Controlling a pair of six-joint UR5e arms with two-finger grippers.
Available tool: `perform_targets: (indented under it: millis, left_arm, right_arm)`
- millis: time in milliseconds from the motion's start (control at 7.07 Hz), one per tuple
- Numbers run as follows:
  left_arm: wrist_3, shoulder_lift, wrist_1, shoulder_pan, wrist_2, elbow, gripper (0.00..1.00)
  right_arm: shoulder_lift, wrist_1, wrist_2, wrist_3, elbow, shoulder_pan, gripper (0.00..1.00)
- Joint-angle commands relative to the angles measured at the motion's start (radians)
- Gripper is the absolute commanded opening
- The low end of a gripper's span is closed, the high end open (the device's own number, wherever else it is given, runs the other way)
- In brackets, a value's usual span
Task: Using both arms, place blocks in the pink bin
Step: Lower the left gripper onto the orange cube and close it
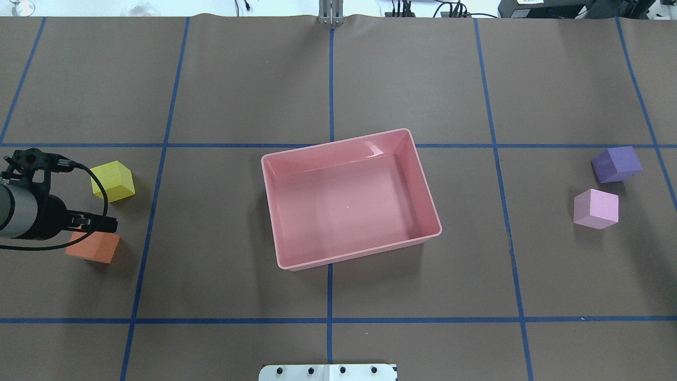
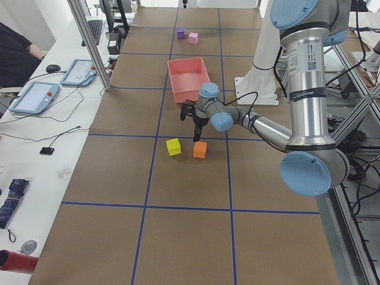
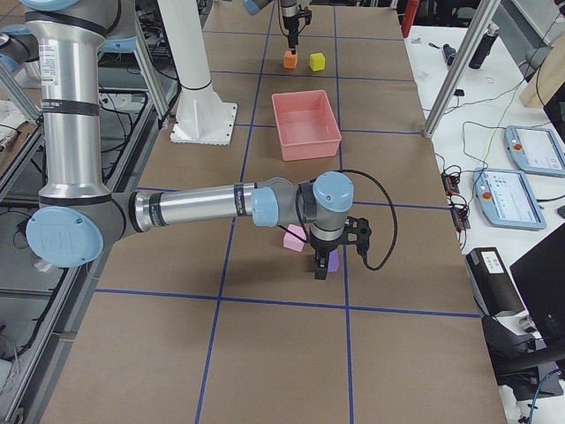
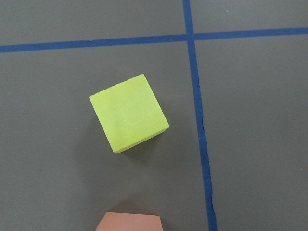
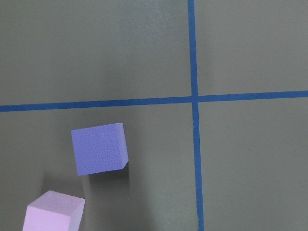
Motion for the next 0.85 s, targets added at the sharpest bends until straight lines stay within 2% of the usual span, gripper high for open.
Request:
perform_targets:
  millis: [0, 424, 707]
  left_arm:
    - [0.007, 0.026, -0.003, 0.039, 0.056, 0.003, 0.99]
    - [0.024, 0.045, -0.006, 0.041, 0.061, 0.025, 0.98]
    - [0.024, 0.043, -0.053, 0.042, 0.067, 0.072, 0.98]
  right_arm:
    - [0.000, 0.000, 0.004, 0.003, -0.004, -0.003, 1.00]
    - [0.000, 0.000, 0.004, 0.003, -0.005, -0.003, 1.00]
    - [0.000, 0.000, 0.004, 0.003, -0.007, -0.003, 1.00]
